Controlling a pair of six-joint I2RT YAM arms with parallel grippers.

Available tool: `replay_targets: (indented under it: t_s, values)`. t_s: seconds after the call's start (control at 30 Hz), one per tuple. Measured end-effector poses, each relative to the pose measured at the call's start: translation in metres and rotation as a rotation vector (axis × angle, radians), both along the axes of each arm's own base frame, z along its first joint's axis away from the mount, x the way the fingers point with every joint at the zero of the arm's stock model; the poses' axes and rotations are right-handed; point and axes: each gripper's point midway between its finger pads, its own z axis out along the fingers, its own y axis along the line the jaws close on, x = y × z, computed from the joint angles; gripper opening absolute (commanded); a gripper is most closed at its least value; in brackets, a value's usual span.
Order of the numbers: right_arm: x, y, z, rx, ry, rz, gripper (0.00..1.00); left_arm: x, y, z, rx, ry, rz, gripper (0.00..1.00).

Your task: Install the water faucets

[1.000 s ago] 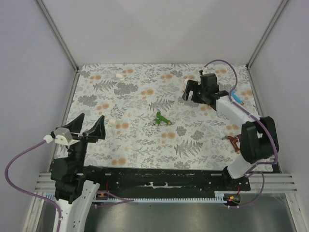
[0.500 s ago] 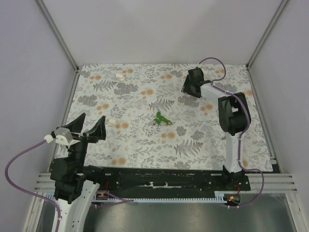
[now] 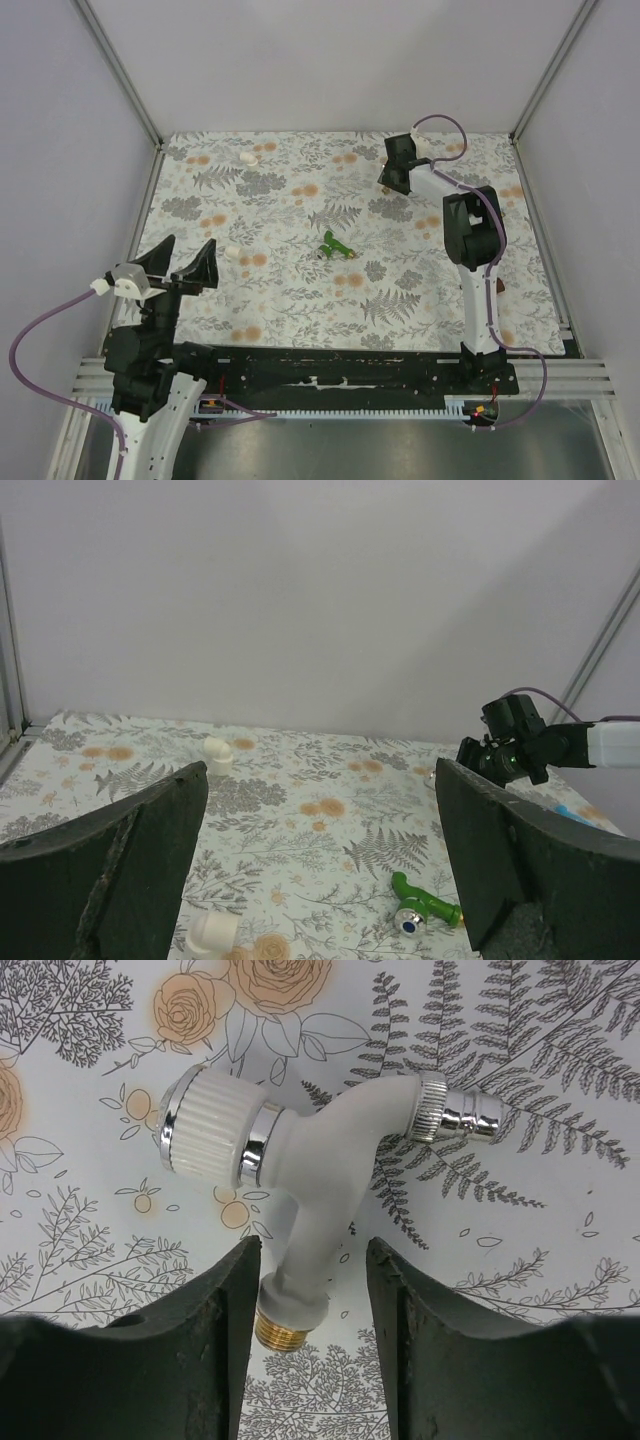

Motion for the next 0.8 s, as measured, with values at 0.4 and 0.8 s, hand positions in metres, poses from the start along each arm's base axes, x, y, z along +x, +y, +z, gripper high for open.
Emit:
replay_targets:
  t_s: [0.4, 0.8]
  values:
    - [-0.062, -0.02, -0.002, -0.03, 0.085, -0.005, 0.28, 0.019, -0.02, -0.005, -0.004, 0.161, -0.086, 1.0]
    - [-0.189, -0.023, 0.021, 0.067, 0.095, 0.078, 0.2, 0.06, -0.108, -0.105, -0.225, 0.601, -0.48, 1.0]
